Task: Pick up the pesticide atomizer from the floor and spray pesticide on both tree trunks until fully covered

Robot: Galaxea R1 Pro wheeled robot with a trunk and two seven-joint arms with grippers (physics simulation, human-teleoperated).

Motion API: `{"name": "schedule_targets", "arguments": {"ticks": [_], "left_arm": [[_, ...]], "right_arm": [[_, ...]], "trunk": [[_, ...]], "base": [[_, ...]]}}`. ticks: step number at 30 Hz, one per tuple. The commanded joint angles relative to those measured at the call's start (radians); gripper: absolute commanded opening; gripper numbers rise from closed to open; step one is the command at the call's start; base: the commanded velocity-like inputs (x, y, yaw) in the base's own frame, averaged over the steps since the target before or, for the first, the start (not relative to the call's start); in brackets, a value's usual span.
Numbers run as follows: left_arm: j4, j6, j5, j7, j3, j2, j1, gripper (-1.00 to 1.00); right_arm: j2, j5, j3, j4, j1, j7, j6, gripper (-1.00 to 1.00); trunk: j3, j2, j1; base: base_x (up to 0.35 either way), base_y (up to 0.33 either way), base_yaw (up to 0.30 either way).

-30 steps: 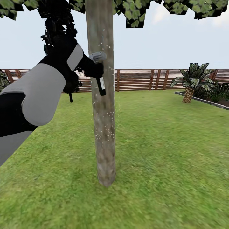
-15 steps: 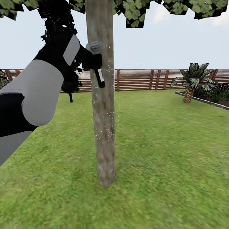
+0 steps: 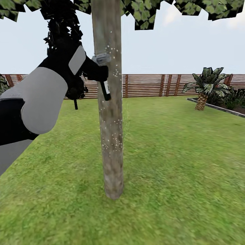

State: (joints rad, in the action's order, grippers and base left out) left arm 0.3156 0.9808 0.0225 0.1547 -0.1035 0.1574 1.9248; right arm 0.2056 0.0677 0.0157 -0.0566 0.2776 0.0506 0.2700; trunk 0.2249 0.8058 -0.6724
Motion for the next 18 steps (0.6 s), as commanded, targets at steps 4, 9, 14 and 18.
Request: {"name": "schedule_targets", "arguments": {"ticks": [4,9,14,18], "left_arm": [[-0.083,-0.010,0.001,-0.003,0.001,0.002,0.000,-1.00],[-0.196,-0.081,0.000,-0.003,0.000,0.001,0.000,-1.00],[-0.256,-0.121,0.000,-0.003,0.000,0.001,0.000,-1.00],[-0.269,-0.127,0.000,-0.003,0.001,0.003,-0.002,-1.00]], "right_arm": [[0.000,0.000,0.000,0.000,0.000,0.000,0.000,1.00],[0.000,0.000,0.000,0.000,0.000,0.000,0.000,1.00],[0.000,0.000,0.000,0.000,0.000,0.000,0.000,1.00],[0.000,0.000,0.000,0.000,0.000,0.000,0.000,1.00]], "trunk": [[0.000,0.000,0.000],[0.000,0.000,0.000],[0.000,0.000,0.000],[0.000,0.000,0.000]], "base": [[0.000,0.000,0.000],[0.000,0.000,0.000],[0.000,0.000,0.000],[0.000,0.000,0.000]]}}
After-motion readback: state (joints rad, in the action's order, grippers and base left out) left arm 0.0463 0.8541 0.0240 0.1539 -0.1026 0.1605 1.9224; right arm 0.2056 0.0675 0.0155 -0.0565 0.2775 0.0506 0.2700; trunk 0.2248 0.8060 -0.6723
